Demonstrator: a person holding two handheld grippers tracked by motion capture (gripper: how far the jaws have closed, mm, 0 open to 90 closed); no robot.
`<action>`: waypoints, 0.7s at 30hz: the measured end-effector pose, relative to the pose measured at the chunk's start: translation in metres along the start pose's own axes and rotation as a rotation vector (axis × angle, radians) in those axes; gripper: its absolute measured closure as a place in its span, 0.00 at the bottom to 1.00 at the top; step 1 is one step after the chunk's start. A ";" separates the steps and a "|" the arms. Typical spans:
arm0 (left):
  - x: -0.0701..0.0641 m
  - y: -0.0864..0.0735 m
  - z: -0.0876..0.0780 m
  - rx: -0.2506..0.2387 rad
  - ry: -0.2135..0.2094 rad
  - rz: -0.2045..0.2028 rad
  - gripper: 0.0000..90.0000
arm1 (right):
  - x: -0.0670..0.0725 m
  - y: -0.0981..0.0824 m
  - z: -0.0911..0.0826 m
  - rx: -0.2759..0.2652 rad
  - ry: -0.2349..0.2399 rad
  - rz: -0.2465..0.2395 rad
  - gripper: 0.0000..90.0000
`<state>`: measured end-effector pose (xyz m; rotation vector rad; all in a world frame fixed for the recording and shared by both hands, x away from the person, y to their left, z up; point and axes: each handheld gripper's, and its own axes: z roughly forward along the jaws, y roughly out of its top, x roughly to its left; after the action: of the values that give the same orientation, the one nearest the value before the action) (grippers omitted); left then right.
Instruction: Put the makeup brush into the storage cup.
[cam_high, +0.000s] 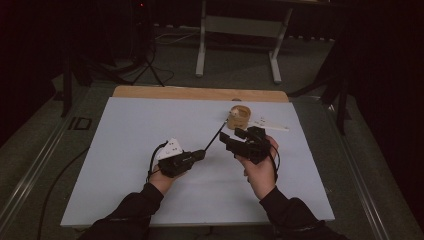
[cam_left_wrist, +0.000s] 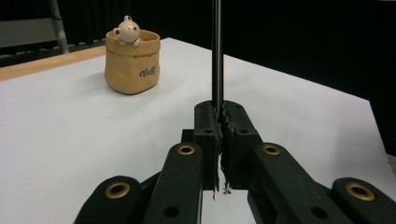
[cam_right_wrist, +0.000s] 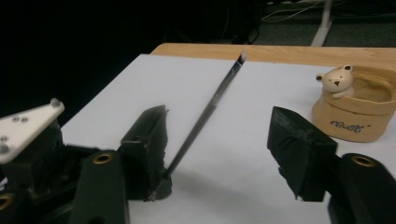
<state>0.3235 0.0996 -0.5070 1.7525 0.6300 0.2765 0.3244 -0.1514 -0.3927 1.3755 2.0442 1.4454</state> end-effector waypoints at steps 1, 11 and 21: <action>0.000 0.000 0.000 0.000 0.003 0.001 0.95 | 0.002 0.001 0.001 -0.005 -0.001 0.005 0.46; 0.000 -0.001 0.000 -0.013 0.001 0.001 0.95 | 0.014 0.005 0.013 -0.026 -0.075 0.063 0.56; 0.001 -0.002 -0.001 -0.031 -0.017 0.008 0.95 | 0.005 0.010 0.021 -0.017 -0.026 0.176 0.60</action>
<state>0.3238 0.1012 -0.5088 1.7267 0.6037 0.2747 0.3413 -0.1344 -0.3923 1.5932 1.9323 1.5016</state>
